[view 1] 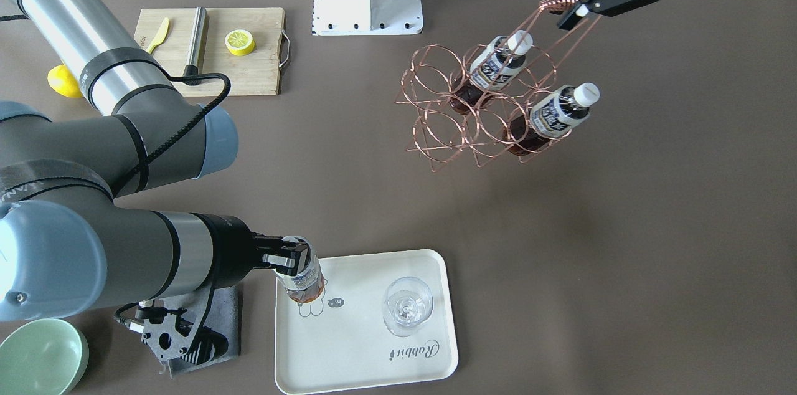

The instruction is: Take tea from basket to plate

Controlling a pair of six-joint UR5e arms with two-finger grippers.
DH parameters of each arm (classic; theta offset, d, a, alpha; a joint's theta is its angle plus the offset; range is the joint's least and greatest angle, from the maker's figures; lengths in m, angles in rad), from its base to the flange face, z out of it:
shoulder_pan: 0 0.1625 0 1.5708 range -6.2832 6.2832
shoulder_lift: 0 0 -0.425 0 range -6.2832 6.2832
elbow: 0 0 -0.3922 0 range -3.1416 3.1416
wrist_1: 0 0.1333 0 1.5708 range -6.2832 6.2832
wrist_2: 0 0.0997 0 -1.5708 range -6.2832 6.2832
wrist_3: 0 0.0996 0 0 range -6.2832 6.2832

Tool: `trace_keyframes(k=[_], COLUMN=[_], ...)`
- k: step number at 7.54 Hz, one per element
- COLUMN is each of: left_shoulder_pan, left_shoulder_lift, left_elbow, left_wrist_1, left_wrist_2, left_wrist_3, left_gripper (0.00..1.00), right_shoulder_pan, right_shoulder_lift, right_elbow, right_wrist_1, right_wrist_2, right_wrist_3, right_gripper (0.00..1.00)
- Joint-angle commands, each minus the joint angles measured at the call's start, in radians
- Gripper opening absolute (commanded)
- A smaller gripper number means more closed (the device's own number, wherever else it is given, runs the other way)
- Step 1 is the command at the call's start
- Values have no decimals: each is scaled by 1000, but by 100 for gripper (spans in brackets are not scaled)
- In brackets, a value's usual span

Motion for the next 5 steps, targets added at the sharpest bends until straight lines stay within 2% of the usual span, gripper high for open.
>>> trace_keyframes(k=[1,3,5], left_shoulder_pan=[-221,-322,-407], left_shoulder_lift=[132,158,153], left_elbow=[77,202,362], left_wrist_1=[-3,-4,-15], left_wrist_2=[-57,-57,-45], left_wrist_3=[106,240,452], left_gripper=[0,0,0], right_shoulder_pan=[-21,-38,-40], right_shoulder_lift=[18,23,26], right_elbow=[-10,-13,-24], right_wrist_1=[80,109,124], right_wrist_2=[-83,-152,-178], right_wrist_3=[0,-3,-11], right_gripper=[0,0,0])
